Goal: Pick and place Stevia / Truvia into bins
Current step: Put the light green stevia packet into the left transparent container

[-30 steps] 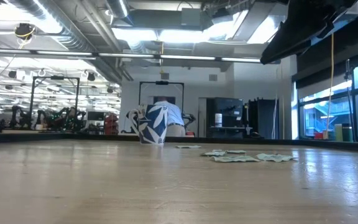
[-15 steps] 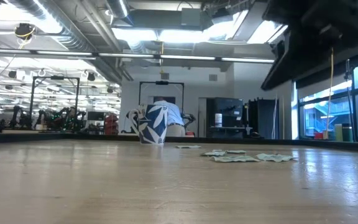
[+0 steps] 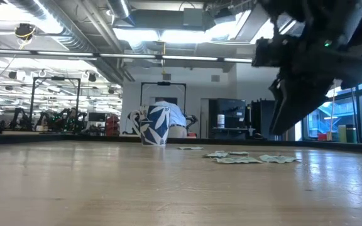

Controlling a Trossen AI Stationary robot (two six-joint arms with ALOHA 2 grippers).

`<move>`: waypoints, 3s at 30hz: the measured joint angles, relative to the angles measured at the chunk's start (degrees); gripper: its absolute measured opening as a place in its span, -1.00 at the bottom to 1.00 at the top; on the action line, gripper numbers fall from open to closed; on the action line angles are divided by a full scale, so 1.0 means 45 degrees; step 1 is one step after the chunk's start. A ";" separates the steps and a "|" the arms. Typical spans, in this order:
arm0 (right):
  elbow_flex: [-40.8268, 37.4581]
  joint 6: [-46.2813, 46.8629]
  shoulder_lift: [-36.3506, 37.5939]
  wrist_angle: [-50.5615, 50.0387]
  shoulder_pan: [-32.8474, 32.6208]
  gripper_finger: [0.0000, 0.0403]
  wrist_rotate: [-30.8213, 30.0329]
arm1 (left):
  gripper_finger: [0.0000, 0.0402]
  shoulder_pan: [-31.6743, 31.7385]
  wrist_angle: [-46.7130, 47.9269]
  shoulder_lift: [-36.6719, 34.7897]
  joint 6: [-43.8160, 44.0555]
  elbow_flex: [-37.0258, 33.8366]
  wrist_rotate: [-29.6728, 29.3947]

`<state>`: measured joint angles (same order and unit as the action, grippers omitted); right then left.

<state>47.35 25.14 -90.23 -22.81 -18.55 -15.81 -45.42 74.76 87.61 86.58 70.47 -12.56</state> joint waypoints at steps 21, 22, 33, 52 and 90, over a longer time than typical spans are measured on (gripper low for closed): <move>0.0072 -0.0768 -0.1671 -0.0035 0.0769 -0.82 0.2102 | -0.63 0.1941 -0.0365 -0.0156 -0.2947 0.0006 -0.0623; 0.0058 -0.0897 -0.1600 -0.0039 0.0769 -0.86 0.2107 | -0.63 0.2024 -0.0409 -0.0156 -0.3110 0.0006 -0.0658; -0.0017 -0.1048 -0.0137 -0.0202 0.0767 -0.94 0.2277 | -0.63 0.3421 -0.4133 -0.0088 -0.9524 0.0006 -0.2752; 0.0024 -0.1029 0.1562 0.3448 0.0760 -0.96 0.4885 | -0.63 0.4899 -1.4287 0.3157 -2.7112 -0.0276 -0.3973; 0.0024 -0.0992 0.1562 0.4653 0.0731 -0.96 0.5197 | -0.74 0.5438 -1.6766 0.3541 -2.7959 -0.0270 -0.1355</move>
<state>47.46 20.68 -83.20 -1.87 -15.27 7.58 -20.95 -0.69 103.55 -39.24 69.26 -18.65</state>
